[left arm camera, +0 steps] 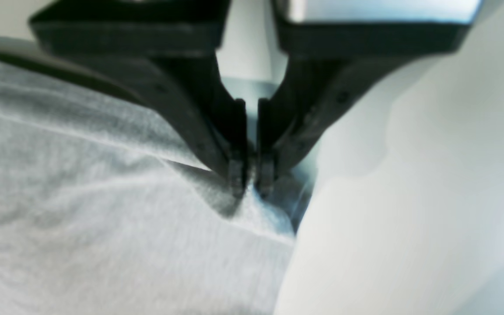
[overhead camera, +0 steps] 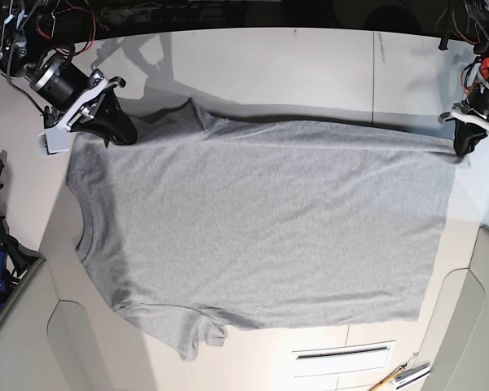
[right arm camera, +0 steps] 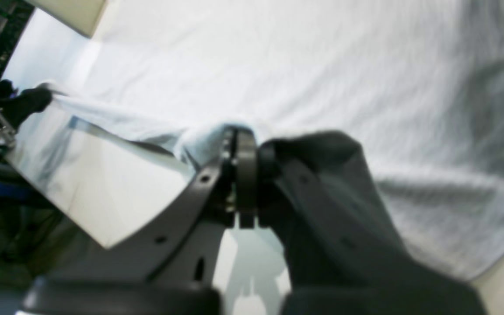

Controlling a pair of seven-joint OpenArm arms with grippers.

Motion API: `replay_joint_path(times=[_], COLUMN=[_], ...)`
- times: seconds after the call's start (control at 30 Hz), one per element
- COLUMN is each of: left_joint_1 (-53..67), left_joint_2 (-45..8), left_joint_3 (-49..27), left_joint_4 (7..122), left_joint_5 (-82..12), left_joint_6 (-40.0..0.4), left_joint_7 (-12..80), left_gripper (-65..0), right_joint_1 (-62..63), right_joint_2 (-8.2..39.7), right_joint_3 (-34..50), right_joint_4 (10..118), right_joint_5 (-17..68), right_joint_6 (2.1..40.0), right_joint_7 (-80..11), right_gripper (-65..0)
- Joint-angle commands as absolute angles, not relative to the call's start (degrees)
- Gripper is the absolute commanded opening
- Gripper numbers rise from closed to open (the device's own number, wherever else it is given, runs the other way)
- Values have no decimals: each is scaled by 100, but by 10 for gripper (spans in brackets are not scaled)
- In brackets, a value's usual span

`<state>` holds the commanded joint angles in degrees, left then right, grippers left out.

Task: Fold the T-shirt properly
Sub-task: 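Lift the pinched shoulder edge with both grippers and pull it across the shirt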

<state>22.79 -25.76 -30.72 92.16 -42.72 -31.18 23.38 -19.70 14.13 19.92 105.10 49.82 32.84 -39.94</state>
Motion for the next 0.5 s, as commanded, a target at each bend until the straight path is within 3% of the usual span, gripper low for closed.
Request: replay_joint_path(times=[0.33,0.5], left_joint_1=[1660,1142], left_joint_2=[-2574,-2578], left_joint_3=[-3070,-3065], left_joint_4=[9166,8619], left_joint_5=[-3693,-3701], left_joint_6=[-2915,-2915], left_joint_7=[2165,2161], left_gripper=[-650,-650], right_joint_1=[-836,-143], right_joint_2=[1415,1417], right_joint_3=[1990,1986], right_joint_4=[10379,9452], right_joint_5=[4294,4198], right_joint_6=[3280,3284], right_joint_7=[-3962,-3948], right_gripper=[-650,-650])
